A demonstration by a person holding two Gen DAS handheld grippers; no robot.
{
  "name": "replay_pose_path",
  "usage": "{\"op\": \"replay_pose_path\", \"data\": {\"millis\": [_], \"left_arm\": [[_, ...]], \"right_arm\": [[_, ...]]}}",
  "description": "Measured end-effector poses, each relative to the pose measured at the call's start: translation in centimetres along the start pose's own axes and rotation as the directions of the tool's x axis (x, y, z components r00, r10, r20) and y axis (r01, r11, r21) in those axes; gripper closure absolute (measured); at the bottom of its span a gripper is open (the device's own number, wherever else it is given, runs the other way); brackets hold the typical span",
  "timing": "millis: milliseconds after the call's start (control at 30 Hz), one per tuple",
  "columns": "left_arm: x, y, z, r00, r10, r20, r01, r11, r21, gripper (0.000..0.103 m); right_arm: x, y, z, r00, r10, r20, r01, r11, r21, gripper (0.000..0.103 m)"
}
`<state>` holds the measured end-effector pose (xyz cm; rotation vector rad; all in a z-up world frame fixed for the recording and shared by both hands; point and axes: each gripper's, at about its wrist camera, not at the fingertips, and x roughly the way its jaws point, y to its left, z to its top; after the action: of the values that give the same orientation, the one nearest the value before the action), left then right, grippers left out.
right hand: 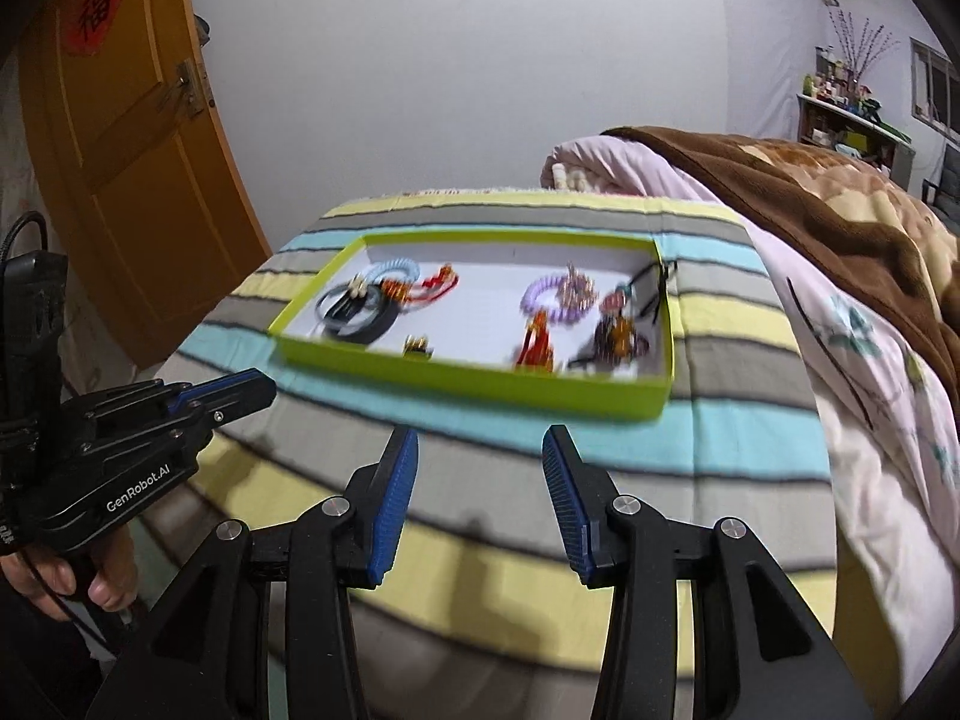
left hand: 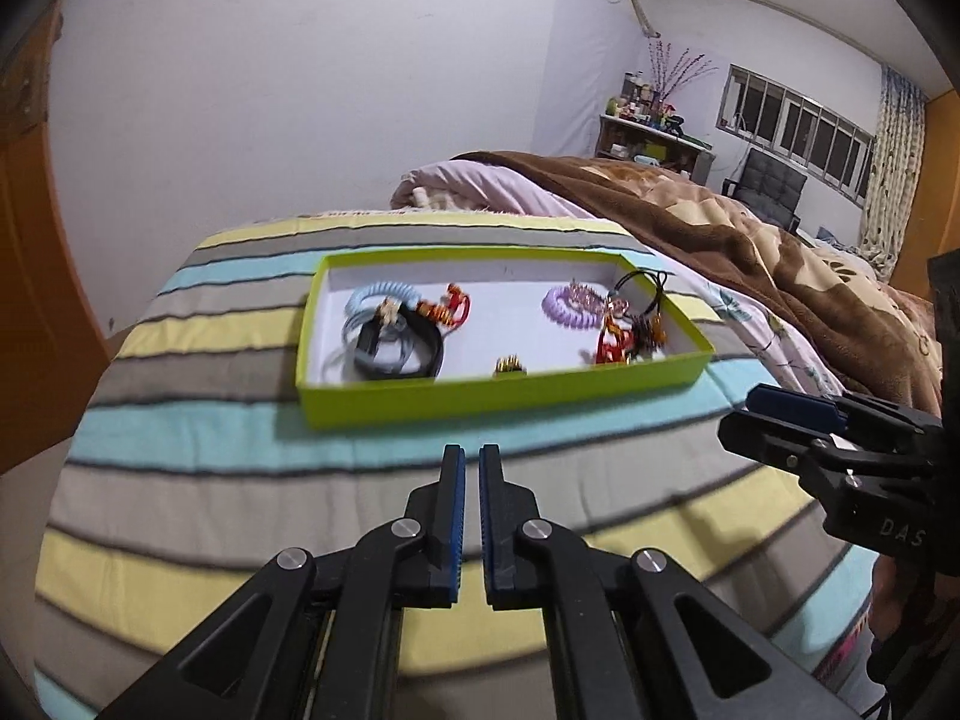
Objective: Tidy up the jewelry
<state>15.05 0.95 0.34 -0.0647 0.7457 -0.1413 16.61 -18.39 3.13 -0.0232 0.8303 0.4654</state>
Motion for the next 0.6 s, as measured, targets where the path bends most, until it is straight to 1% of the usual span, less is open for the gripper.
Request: {"op": "replay_pose_path", "data": {"millis": [167,367,600], "left_arm": [[-2.3,-0.2,-2.0,0.999,0.032,0.019,-0.032,0.999,-0.004,0.100],[-4.4,-1.2,-3.9,0.997,0.076,0.034,-0.076,0.997,0.021,0.100],[-5.9,-1.9,-5.6,0.997,0.068,0.040,-0.068,0.997,0.020,0.100]], "right_arm": [[-2.2,1.3,-2.0,0.999,-0.037,0.026,0.038,0.999,-0.011,0.059],[-4.0,2.5,-3.8,0.996,-0.069,0.047,0.070,0.997,-0.018,0.059],[-5.1,3.3,-5.5,0.994,-0.096,0.050,0.098,0.995,-0.030,0.059]]}}
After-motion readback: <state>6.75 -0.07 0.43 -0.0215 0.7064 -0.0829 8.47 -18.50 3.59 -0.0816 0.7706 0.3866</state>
